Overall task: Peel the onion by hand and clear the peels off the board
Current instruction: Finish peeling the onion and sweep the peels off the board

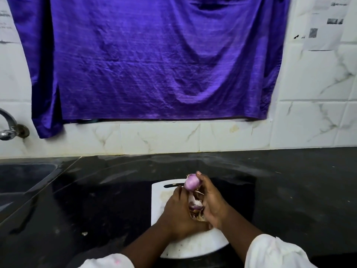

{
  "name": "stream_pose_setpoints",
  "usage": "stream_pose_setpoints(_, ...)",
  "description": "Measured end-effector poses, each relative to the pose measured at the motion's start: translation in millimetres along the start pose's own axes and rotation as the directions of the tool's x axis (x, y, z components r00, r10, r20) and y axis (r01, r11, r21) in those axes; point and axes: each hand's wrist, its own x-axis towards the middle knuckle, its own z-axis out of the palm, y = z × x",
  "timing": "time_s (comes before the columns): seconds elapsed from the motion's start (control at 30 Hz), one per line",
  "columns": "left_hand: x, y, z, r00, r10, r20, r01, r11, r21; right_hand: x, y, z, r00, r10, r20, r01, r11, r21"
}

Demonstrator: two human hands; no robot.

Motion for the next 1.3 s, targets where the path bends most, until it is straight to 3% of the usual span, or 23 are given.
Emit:
stream_pose_setpoints(0.2, 4.8, 4.9, 8.7, 0.996, -0.093, -0.008, 0.093, 0.978, 0.187, -3.7, -2.1, -1.3, 0.999, -0.004, 0.035, 0.002, 0.998, 0.063)
stream_pose_setpoints(0.37, 1.7, 2.6, 17.6, 0.998, -0.069, -0.003, 0.065, 0.920, 0.388, -4.3, 0.7, -1.0, 0.998, 0.035, -0.055, -0.030, 0.995, 0.100)
stream_pose_setpoints(0.67, 2.4, 3.6, 5.8, 0.999, -0.038, -0.031, 0.044, 0.975, 0.220, -10.9, -4.5, 2.9, 0.995, 0.080, -0.055, -0.069, 0.981, 0.183)
stream_pose_setpoints(0.93, 5.2, 20.2, -28.0, 0.992, 0.034, -0.118, -0.023, 0.995, 0.099, -32.1, -28.7, 19.9, 0.999, -0.011, -0.032, 0.020, 0.960, 0.281)
stream_pose_setpoints(1.17, -15.6, 42.8, -102.4, 0.955, 0.033, -0.295, -0.032, 0.999, 0.009, -72.2, -49.7, 78.2, 0.989, -0.108, 0.104, 0.065, 0.935, 0.348)
stream_pose_setpoints(1.3, -64.2, 38.0, -157.6, 0.922, -0.030, -0.387, 0.044, 0.999, 0.028, -98.8, -28.8, 135.8, 0.972, -0.106, 0.212, 0.031, 0.944, 0.330)
